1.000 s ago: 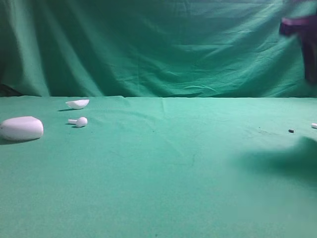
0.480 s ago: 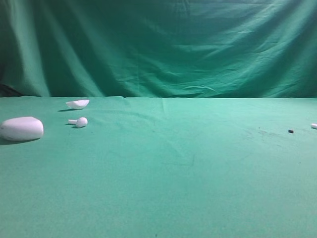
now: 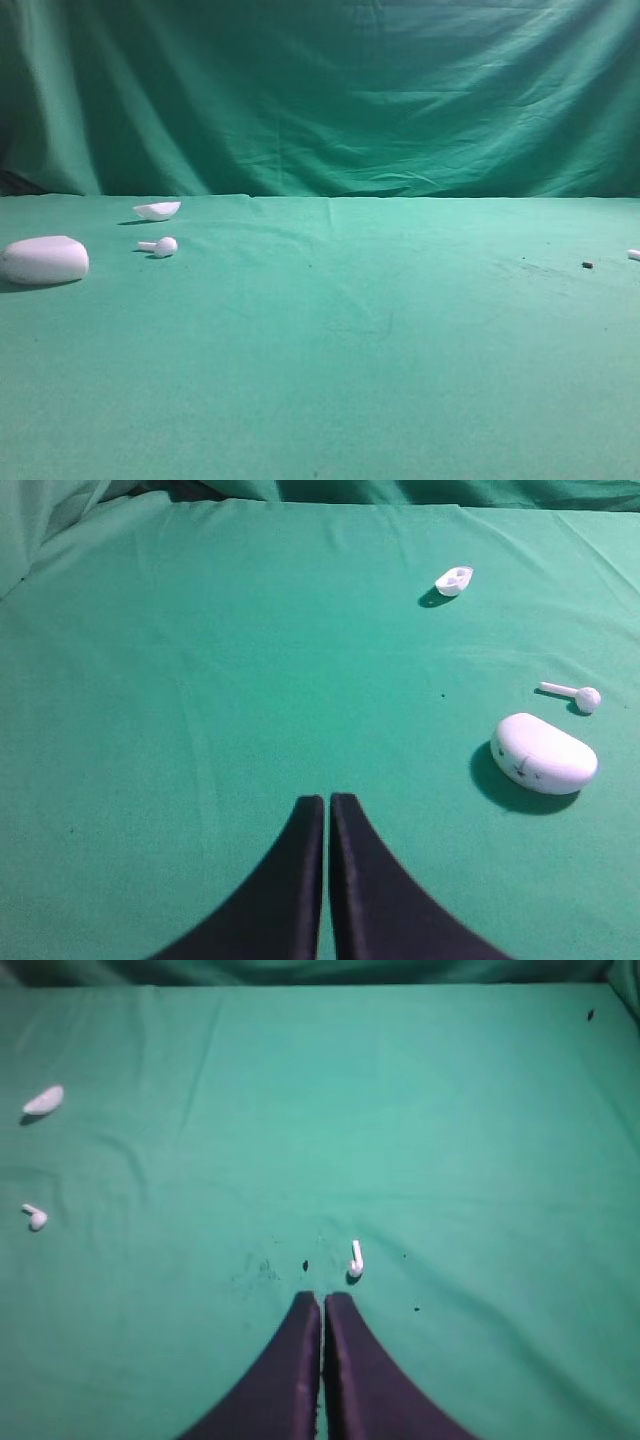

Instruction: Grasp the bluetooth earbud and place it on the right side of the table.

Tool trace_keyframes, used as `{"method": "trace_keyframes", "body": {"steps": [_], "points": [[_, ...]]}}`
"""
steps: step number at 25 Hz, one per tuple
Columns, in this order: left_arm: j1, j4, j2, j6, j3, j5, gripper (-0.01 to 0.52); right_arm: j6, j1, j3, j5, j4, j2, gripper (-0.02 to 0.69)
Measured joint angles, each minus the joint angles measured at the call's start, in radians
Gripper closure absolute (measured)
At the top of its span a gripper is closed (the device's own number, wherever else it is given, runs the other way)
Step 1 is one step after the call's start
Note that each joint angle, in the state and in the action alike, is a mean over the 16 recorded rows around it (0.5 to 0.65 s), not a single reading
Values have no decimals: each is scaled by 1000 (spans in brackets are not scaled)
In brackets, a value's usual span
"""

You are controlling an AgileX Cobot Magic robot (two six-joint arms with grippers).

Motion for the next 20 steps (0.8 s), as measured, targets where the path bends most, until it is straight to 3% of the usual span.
{"method": "trace_keyframes", "body": {"steps": [10, 20], "points": [[0, 0, 0, 0, 0, 0, 514, -24, 0, 155, -17, 48, -329, 665], [0, 0, 0, 0, 0, 0, 514, -39, 0, 196, -43, 43, -419, 665]]}}
